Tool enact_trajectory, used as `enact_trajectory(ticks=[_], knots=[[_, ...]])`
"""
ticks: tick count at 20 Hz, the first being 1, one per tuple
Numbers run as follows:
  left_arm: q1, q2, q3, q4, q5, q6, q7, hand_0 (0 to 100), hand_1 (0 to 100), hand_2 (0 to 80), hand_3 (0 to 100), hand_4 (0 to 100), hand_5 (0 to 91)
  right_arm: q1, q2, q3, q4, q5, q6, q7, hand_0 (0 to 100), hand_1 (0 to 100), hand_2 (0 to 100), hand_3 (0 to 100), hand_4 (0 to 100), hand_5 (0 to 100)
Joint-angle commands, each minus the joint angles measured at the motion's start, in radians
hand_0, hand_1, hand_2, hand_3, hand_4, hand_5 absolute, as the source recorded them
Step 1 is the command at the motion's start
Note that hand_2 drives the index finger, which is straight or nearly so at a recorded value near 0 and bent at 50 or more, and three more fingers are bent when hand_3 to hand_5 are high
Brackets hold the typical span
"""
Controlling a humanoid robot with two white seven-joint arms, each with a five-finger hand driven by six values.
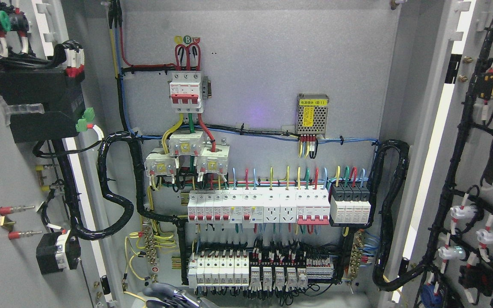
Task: Open door with both hands
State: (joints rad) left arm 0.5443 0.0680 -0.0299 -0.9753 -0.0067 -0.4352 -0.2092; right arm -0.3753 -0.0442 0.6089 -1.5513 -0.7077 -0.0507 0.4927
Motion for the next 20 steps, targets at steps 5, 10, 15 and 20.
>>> enact_trajectory(ticks=[5, 10, 15, 20], knots=[[0.126, 0.090, -0.019, -0.614, -0.027, -0.115, -0.003, 12, 39, 0.0, 0, 0, 0.0, 0.294, -0.183, -0.185, -0.180, 0.086, -0.136, -0.016, 12, 39, 0, 0, 0, 0], [0.146, 0.128, -0.019, -0.684, -0.012, -0.192, -0.003, 12, 39, 0.0, 0, 0, 0.0, 0.433, -0.238, -0.258, -0.324, 0.149, -0.227, -0.025, 12, 39, 0, 0, 0, 0], [0.145, 0.184, -0.022, -0.709, 0.001, -0.275, -0.003, 12, 39, 0.0, 0, 0, 0.0, 0.552, -0.270, -0.284, -0.375, 0.163, -0.325, -0.026, 12, 39, 0, 0, 0, 0], [0.096, 0.190, -0.030, -0.720, 0.002, -0.352, -0.003, 12, 39, 0.0, 0, 0, 0.0, 0.689, -0.318, -0.349, -0.415, 0.165, -0.503, -0.026, 12, 39, 0, 0, 0, 0]])
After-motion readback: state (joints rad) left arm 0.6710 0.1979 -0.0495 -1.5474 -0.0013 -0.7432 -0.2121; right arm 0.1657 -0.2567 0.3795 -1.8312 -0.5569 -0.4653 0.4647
